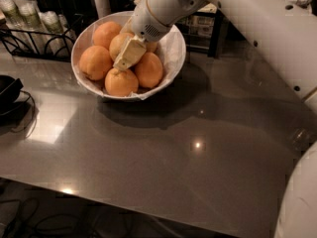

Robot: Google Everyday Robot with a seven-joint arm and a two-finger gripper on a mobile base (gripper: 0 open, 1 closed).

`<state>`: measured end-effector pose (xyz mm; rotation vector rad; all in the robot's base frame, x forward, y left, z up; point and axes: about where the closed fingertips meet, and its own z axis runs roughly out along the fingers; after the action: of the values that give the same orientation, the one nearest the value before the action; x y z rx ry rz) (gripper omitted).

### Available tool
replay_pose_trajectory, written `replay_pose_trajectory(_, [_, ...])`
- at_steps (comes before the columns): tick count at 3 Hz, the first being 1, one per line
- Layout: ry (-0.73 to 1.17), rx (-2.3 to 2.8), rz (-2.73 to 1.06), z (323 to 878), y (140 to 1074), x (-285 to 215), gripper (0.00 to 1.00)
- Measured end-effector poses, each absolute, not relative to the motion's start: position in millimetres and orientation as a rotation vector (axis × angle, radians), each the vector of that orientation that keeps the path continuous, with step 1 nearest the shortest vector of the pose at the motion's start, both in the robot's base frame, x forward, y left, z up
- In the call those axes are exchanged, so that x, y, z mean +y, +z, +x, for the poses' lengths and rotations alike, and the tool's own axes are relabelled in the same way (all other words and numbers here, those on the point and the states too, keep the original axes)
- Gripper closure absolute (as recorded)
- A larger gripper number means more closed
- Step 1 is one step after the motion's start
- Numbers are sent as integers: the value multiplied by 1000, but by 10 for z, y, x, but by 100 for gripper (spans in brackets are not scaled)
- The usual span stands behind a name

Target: Pick orange from white bowl

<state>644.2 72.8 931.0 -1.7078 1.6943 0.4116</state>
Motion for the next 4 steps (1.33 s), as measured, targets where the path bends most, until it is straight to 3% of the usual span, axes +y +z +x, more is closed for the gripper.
replay_pose_trajectory(2, [421, 1704, -1715, 6501, 9258, 741, 44])
replay_pose_trajectory(4, [425, 1706, -1716, 6510, 9261, 739, 87])
